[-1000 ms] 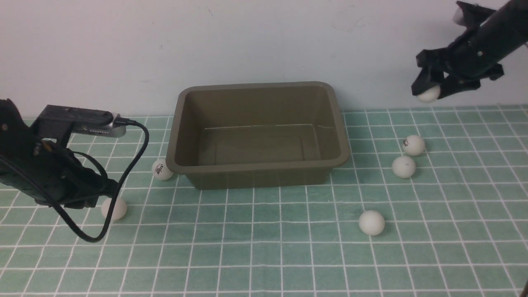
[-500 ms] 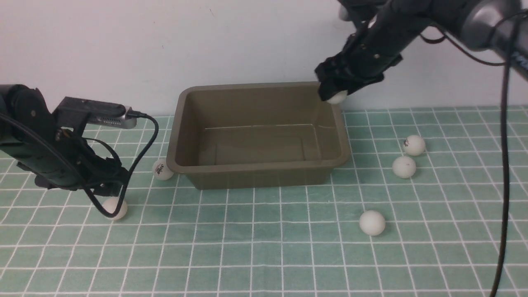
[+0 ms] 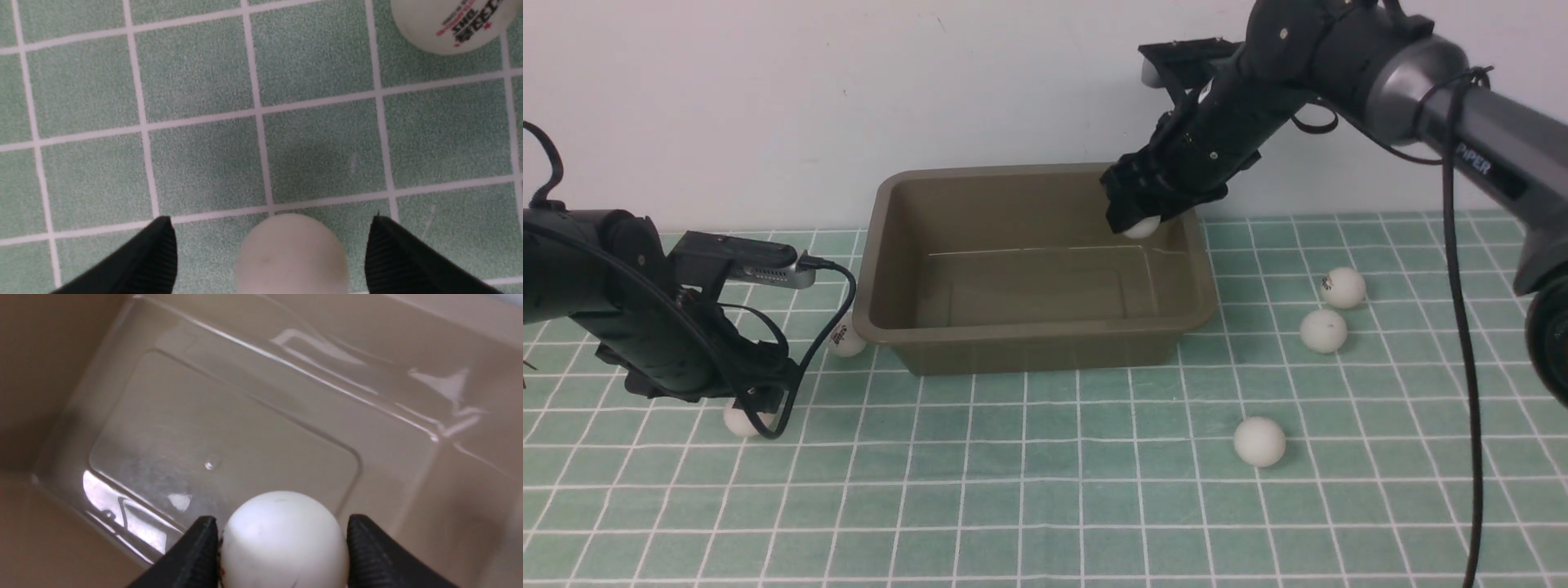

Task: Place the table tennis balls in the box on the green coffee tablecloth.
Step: 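Release the ping pong ball into the bin and lift the gripper away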

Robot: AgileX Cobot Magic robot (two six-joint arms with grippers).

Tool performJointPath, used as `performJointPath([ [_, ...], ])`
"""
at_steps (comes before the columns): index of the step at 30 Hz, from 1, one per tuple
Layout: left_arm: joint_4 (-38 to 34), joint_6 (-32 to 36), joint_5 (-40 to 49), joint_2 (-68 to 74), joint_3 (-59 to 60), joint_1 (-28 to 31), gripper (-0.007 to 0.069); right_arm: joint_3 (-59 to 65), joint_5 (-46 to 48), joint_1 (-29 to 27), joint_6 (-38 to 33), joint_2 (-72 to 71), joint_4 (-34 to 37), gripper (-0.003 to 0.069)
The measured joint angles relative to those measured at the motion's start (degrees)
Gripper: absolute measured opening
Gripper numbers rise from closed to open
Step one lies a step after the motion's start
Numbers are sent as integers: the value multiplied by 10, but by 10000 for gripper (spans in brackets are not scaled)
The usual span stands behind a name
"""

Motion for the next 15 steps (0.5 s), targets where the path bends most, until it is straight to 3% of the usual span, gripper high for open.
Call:
performJointPath([
  [8, 0, 0, -1, 25, -5, -2, 552, -18, 8, 18, -13, 19, 2, 469],
  [12, -2, 0, 0, 27, -6, -2, 547, -18, 8, 17, -13, 19, -3, 488],
  [15, -2, 0, 1, 27, -6, -2, 478, -26, 16, 17, -13, 19, -12, 490],
])
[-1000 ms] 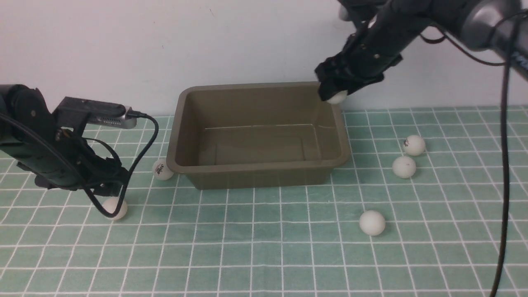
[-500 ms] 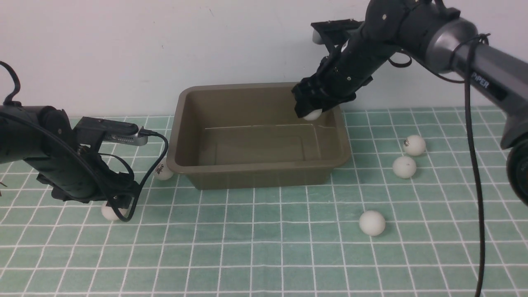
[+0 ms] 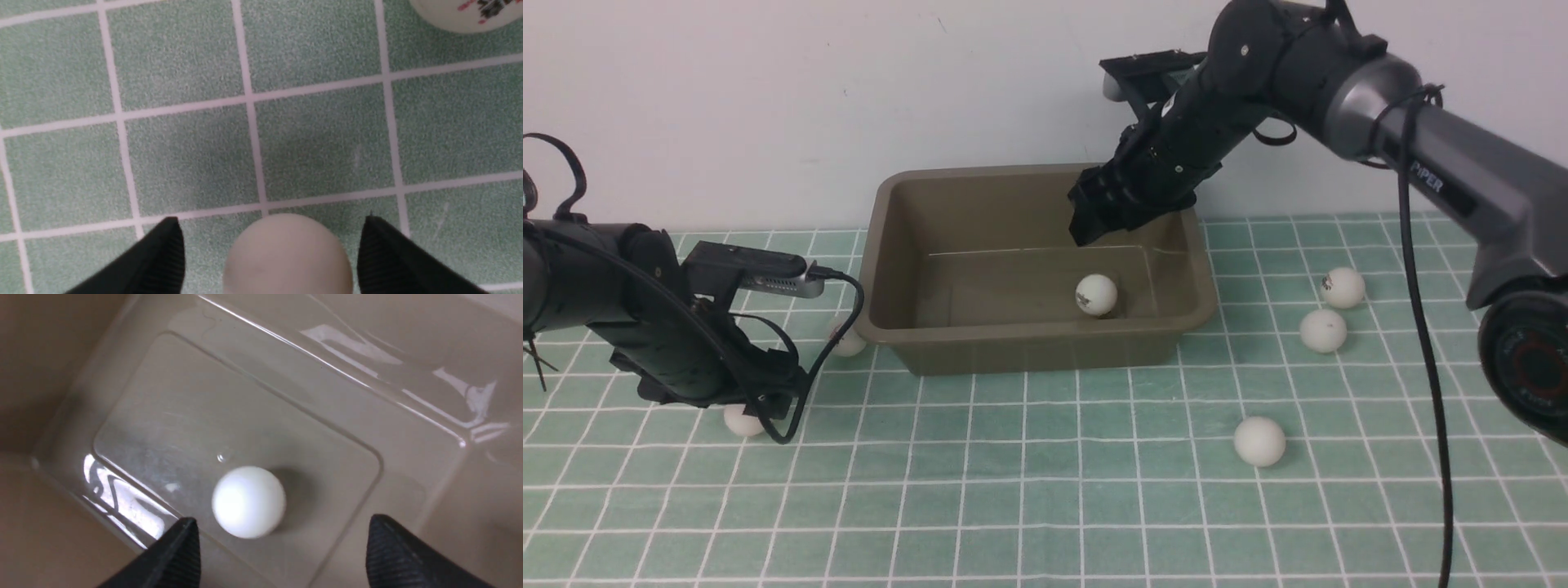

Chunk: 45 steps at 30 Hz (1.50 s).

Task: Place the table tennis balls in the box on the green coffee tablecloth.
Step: 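Release the ping pong ball into the bin and lift the gripper away, then reach for and grasp a ping pong ball on the table beside the basket, then drop the ball into the bin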

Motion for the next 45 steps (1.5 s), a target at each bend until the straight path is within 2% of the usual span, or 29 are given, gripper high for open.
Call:
performJointPath([
  [3, 0, 0, 12, 0, 0, 0, 357, -31, 17, 0, 0, -4, -14, 491],
  [4, 0, 0, 13, 0, -1, 0, 349, -45, 25, 0, 0, -11, -23, 491],
  [8, 0, 0, 46, 0, -9, 0, 352, -72, 50, -5, 25, -88, -72, 491],
  [12, 3, 0, 157, -5, -67, 0, 352, -62, 54, -37, 52, -174, -143, 491],
  [15, -12, 0, 228, -26, -131, -3, 352, -2, 55, -97, 64, -238, -178, 491],
  [17, -38, 0, 244, -38, -179, -15, 352, 38, 58, -133, 69, -252, -179, 491],
  [22, -72, 21, 232, -36, -241, -86, 352, 148, 58, -197, 71, -250, -141, 491],
  [25, -73, 24, 199, -20, -259, -135, 352, 205, 53, -207, 71, -243, -136, 491],
  [28, -71, 24, 157, 2, -275, -157, 352, 235, 35, -206, 72, -229, -129, 491],
  [33, -67, 24, 106, 40, -293, -163, 372, 241, 14, -206, 78, -185, -109, 492],
  [39, -66, 24, 90, 84, -308, -163, 486, 242, -2, -206, 88, -140, -102, 492],
  [45, -61, 24, 120, 89, -345, -163, 510, 237, -29, -206, 93, -102, -95, 492],
])
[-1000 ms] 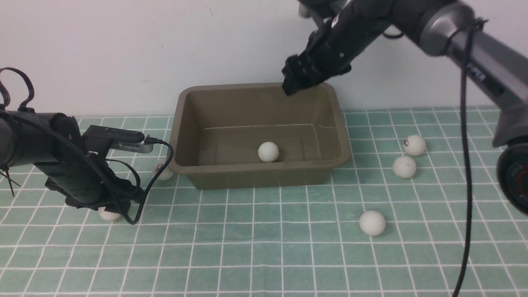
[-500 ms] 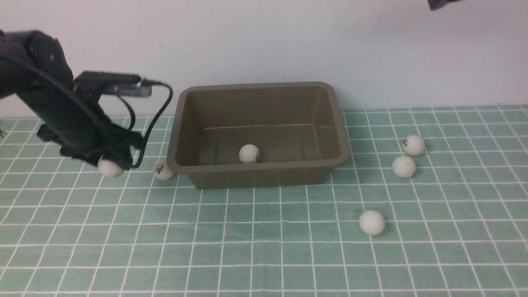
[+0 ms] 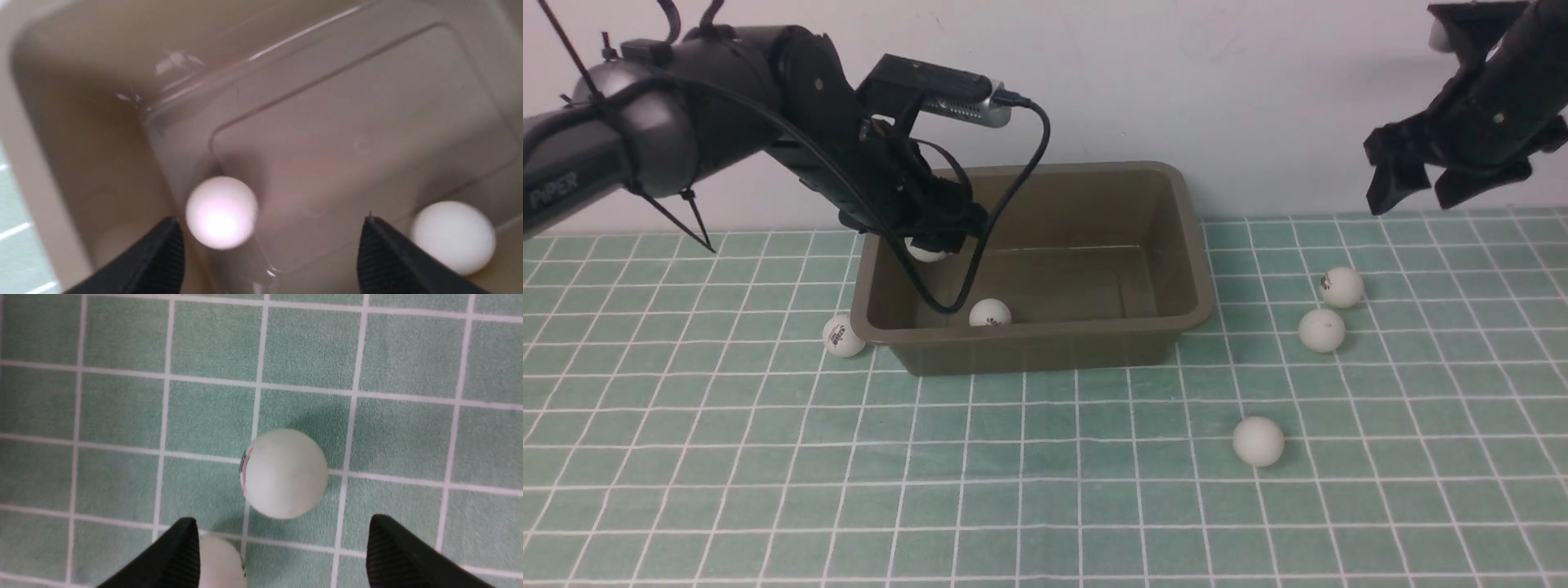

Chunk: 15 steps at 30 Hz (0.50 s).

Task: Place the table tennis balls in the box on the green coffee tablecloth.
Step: 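Drop the ball into the bin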

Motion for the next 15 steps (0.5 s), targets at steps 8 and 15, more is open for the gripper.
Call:
performJointPath([
  [8, 35, 0, 102, -97, -55, 0, 454, 0, -31, 0, 2, 39, -1, 492],
  [15, 52, 1, 147, -185, -58, 0, 447, -2, -52, 0, 4, 61, -1, 482],
])
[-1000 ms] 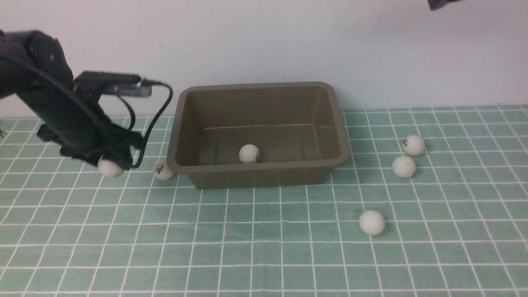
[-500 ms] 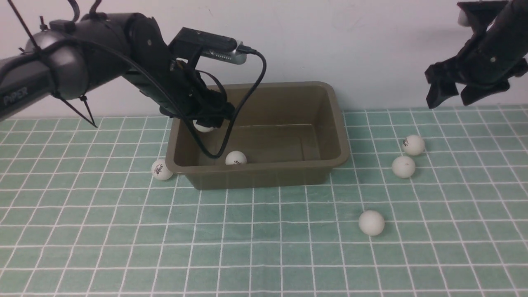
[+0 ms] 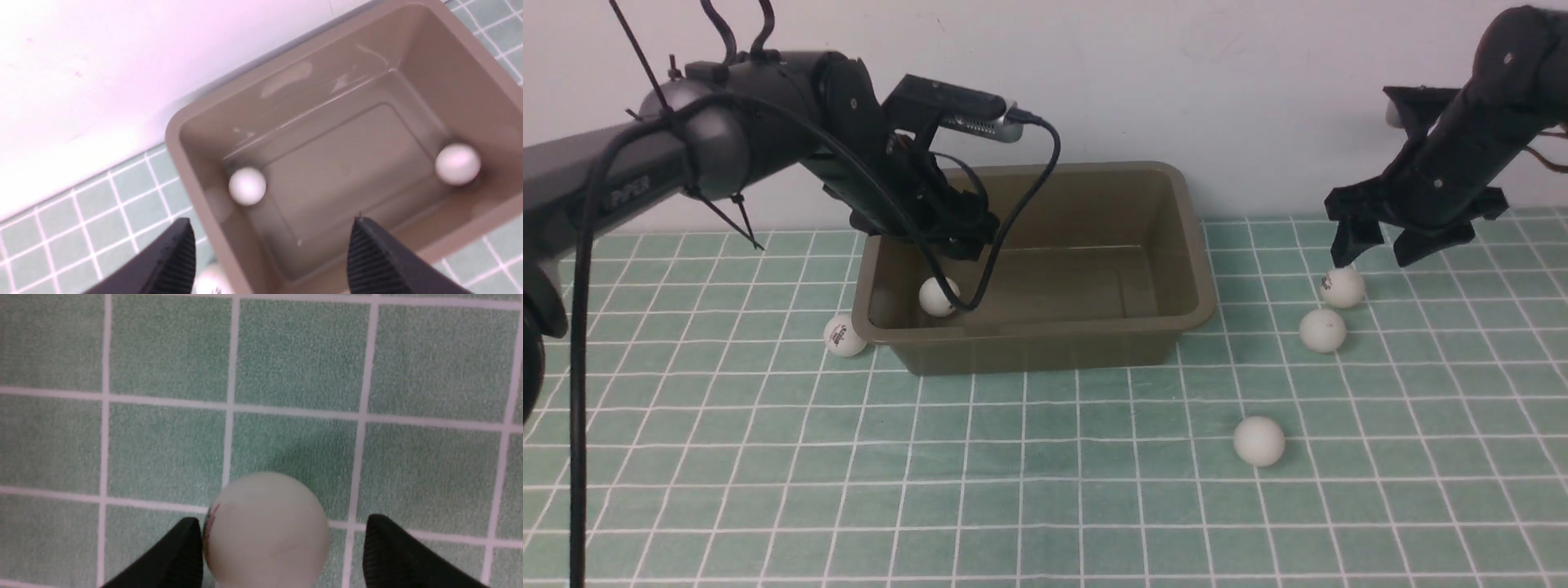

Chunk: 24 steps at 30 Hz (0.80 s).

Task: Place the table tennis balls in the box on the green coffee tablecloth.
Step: 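Reach for and grasp a ping pong ball on the table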

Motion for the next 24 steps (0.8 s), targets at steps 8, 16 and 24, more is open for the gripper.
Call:
performJointPath([
  [8, 15, 2, 72, -6, 0, 0, 447, -55, 16, 0, 0, 30, 4, 365],
  [16, 56, 6, 110, -18, 30, 57, 447, -170, 118, 0, -25, 30, 37, 365],
  [24, -103, 111, -57, -48, 259, 221, 447, -246, 126, 57, -61, 30, 111, 365],
])
